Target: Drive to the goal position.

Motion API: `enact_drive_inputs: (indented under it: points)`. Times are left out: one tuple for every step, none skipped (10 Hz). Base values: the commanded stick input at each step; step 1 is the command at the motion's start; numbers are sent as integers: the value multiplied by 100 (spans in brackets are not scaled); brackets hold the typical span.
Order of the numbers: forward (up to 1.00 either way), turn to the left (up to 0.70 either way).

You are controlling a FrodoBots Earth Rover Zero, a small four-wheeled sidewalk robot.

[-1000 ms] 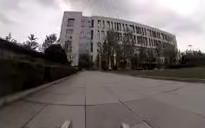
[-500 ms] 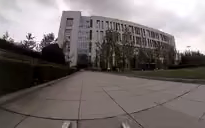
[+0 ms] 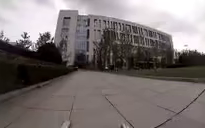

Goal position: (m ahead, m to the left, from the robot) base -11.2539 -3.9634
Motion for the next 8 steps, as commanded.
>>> enact_drive_inputs:
  points:
    - [100, 0]
    - [100, 0]
    - [100, 0]
    - [100, 0]
    - [100, 0]
    - [100, 0]
    - [100, 0]
    - [100, 23]
